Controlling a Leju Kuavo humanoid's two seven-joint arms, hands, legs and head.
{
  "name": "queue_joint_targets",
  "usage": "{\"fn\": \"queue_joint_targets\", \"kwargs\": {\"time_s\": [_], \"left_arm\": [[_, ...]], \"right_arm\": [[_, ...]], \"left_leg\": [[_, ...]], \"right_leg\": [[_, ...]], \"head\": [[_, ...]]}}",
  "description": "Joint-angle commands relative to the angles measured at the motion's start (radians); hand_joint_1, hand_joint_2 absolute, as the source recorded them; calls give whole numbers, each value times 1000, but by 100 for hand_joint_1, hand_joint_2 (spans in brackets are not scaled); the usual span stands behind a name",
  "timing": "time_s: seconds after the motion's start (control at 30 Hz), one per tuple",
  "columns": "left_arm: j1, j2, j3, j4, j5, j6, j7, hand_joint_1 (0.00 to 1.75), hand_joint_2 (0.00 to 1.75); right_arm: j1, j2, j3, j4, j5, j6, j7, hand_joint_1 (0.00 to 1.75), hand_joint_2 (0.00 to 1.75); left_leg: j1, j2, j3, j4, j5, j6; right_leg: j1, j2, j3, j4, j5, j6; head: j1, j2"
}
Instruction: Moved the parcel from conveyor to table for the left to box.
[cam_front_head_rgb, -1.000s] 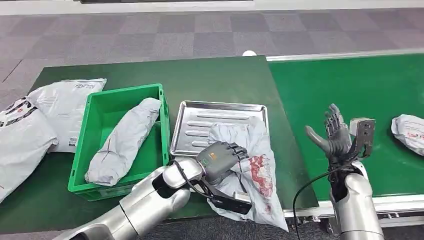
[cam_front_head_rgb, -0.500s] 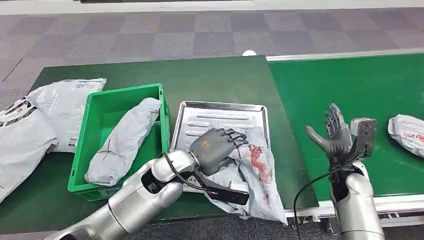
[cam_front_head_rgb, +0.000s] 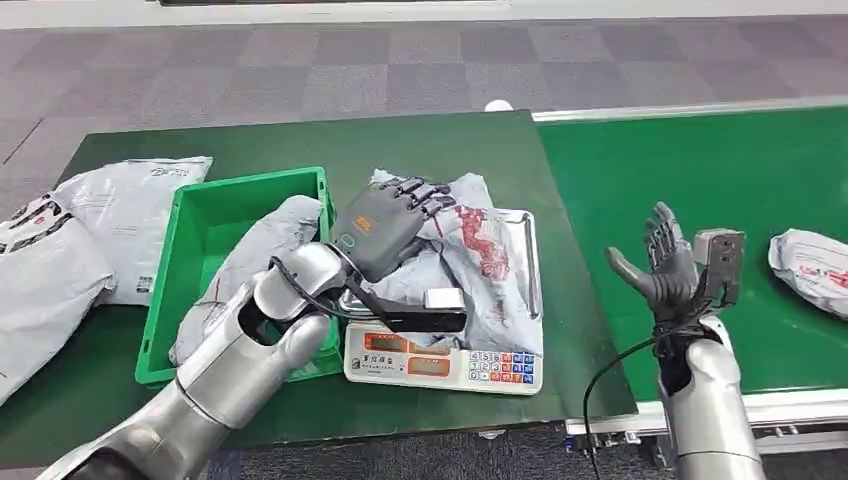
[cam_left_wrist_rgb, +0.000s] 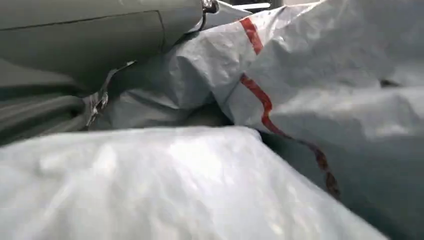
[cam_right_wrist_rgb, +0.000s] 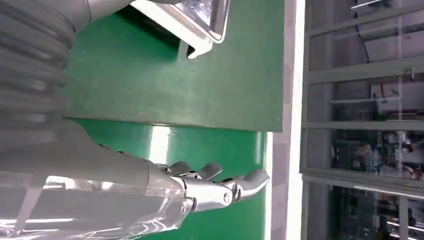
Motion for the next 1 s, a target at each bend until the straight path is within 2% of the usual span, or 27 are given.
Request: {"fn": "queue_joint_targets", "kwargs": {"time_s": [0.03, 0.17, 0.23, 0.27, 0.33, 0.53, 0.6, 0.77, 0.83, 1.0], "left_arm": [[-57, 25, 154, 136, -81, 122, 29, 175, 175], [-62, 41, 220, 171, -134, 194, 44, 175, 175], [-74, 51, 244, 206, -155, 189, 59, 175, 175], [-75, 61, 256, 224, -169, 180, 79, 175, 175], [-65, 78, 294, 248, -188, 190, 100, 175, 175], [-61, 75, 296, 247, -190, 192, 96, 175, 175], [-46, 86, 327, 254, -227, 169, 187, 175, 175], [39, 141, 481, 266, -262, 282, 272, 175, 175], [63, 142, 526, 297, -275, 290, 304, 175, 175], [94, 120, 564, 370, -257, 318, 326, 175, 175]], "right_arm": [[-62, 51, 3, 116, 22, -15, 11, 0, 175], [-60, 51, 17, 139, 24, -25, 11, 0, 175], [-50, 54, 17, 133, 23, -26, 9, 0, 175], [-47, 57, 16, 128, 23, -25, 9, 0, 175], [-42, 61, 14, 120, 24, -25, 9, 0, 175], [-43, 61, 14, 118, 25, -24, 10, 0, 175], [-41, 63, 8, 116, 26, -25, 12, 0, 175], [0, 56, -11, 88, 31, -40, 26, 0, 175], [22, 57, -26, 66, 28, -48, 30, 0, 175], [71, 63, -46, 13, 28, -56, 41, 0, 175]], "left_leg": [[1, 7, 2, -2, 1, 1], [1, 7, 1, -2, 1, 1], [1, 8, 2, -4, 2, 2], [1, 4, 1, -1, 0, 1], [1, 7, 2, -2, 1, 2], [1, 4, 0, -1, 1, 1], [1, 4, 1, -1, 1, 1], [0, 6, 2, -3, 0, 0], [1, 9, 5, -7, 2, 1], [1, 3, 2, -4, 1, 1]], "right_leg": [[2, 5, 0, -2, 3, -3], [2, 5, -1, -2, 3, -3], [2, 5, 0, -4, 4, -4], [1, 3, -1, 0, 1, -2], [2, 4, 0, -2, 2, -3], [2, 3, -1, -1, 1, -2], [2, 2, -1, -1, 1, -2], [1, 5, 0, -2, 1, -2], [2, 7, 2, -6, 3, -4], [1, 2, -1, -3, 1, -2]], "head": [[0, 0], [0, 0], [0, 0], [0, 0], [0, 0], [0, 0], [0, 0], [0, 0], [0, 0], [0, 0]]}}
